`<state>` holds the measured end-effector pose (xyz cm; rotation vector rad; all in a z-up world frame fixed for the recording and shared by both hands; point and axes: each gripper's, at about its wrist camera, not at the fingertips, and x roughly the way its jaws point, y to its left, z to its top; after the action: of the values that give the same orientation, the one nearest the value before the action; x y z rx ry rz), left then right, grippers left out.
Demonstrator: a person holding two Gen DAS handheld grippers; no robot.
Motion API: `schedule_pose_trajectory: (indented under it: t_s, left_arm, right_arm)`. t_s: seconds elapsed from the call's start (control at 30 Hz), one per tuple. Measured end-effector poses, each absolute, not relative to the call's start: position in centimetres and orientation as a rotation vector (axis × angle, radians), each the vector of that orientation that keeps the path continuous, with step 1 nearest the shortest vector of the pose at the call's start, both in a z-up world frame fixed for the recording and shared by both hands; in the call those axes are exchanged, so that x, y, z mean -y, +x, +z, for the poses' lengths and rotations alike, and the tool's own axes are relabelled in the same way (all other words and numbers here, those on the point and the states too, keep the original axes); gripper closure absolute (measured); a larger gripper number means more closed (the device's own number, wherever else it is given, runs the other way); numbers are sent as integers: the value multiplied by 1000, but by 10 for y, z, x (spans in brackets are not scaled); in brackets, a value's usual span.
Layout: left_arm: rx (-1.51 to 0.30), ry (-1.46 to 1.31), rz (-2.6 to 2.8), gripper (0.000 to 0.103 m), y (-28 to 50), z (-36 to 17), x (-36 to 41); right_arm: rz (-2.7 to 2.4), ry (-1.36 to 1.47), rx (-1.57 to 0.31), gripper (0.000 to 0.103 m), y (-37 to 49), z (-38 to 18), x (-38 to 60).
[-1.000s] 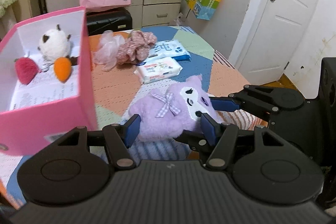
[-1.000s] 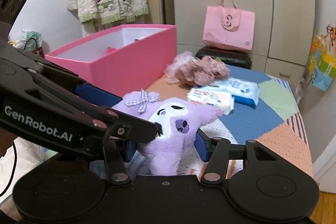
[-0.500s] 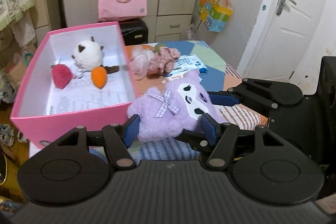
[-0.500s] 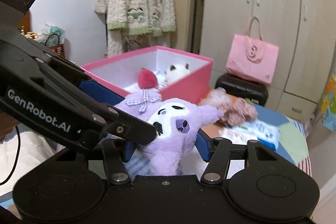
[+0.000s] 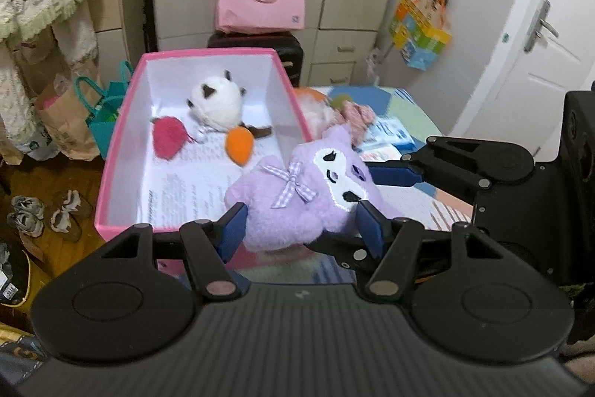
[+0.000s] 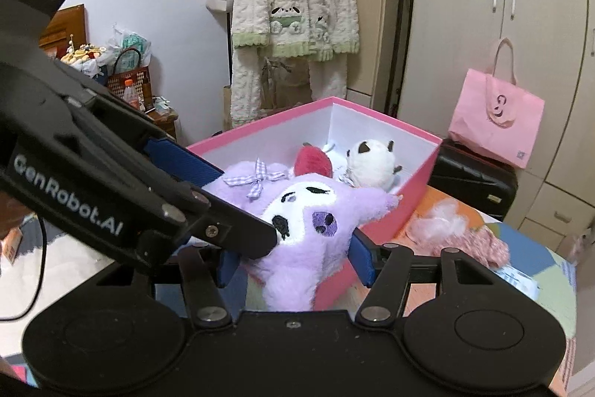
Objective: Organize soft objects
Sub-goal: 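Lift the held bunny and carry it over the pink box, then lower the bunny into the pink box and open the left gripper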
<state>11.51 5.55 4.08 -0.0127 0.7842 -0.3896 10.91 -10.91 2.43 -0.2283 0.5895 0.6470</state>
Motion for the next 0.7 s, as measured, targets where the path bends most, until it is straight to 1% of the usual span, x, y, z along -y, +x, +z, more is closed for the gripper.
schedule_pose_trajectory:
  t_s: [0.23,0.47,0.7]
  left_arm:
    - [-803,-36,-342,41,167,30,-74]
    - [-869,-102,-330,41,223,10,-99]
    - [-927,-149,-301,41,255,-12,-117]
  right_arm:
    - [634,-272,-632,37,160,18,77]
    - [648,-344,-697,37,213,6,52]
    - [702,-411,-771,37,251,-12,31]
